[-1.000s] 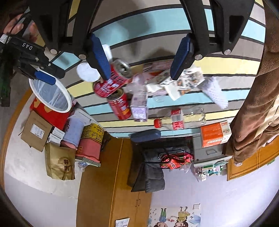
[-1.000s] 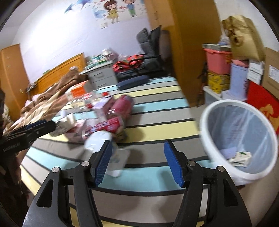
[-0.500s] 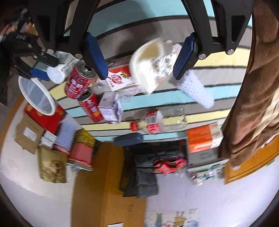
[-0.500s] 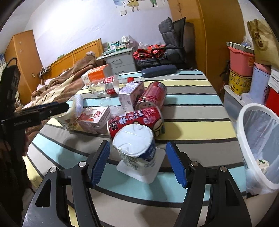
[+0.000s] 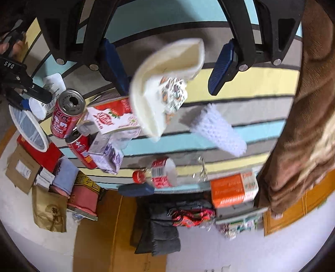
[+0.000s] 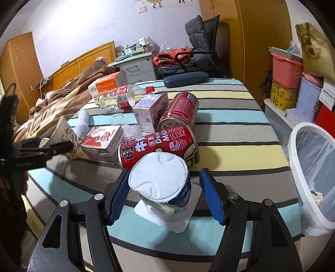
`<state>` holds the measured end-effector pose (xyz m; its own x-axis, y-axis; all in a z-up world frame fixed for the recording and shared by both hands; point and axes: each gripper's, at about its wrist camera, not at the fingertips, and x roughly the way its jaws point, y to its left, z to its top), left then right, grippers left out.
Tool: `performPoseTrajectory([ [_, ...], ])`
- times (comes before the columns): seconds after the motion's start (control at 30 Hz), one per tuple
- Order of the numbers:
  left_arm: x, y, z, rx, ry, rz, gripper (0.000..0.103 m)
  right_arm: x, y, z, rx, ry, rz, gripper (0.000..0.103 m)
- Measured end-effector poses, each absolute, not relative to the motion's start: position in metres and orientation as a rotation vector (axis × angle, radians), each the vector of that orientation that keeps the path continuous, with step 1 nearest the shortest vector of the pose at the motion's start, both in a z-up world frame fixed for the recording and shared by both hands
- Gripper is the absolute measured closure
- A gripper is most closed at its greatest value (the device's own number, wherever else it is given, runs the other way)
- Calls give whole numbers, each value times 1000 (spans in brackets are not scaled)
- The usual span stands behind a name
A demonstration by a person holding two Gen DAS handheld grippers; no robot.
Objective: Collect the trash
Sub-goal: 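Grasp the white yogurt cup with the right tool while the left tool grasps the patterned paper cup, then carry both cups over the wastebasket and open both tools to drop them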
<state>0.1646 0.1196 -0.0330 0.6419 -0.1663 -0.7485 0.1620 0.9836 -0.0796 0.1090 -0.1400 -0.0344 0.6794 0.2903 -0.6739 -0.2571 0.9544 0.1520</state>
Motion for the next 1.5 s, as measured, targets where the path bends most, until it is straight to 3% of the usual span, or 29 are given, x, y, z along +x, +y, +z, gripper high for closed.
performPoseTrajectory([
  [0.27, 168, 129, -43, -95, 859, -155, 25, 112, -143, -36, 71, 774, 277, 35],
  [0.33, 169, 127, -45, -95, 862, -158, 31, 112, -144, -37, 74, 774, 277, 35],
  [0.43, 173, 126, -48, -105, 865, -155, 37, 110, -143, -36, 71, 764, 282, 44],
  [0.5, 174, 127, -49, -122, 866, -156, 47, 111, -142, -36, 66, 762, 281, 46],
  [0.6, 172, 126, -48, -116, 856, -145, 50, 110, -141, -36, 64, 759, 281, 46],
  [1.5, 140, 80, 3, -106, 736, -241, 51, 96, -177, -12, 135, 646, 237, 46],
])
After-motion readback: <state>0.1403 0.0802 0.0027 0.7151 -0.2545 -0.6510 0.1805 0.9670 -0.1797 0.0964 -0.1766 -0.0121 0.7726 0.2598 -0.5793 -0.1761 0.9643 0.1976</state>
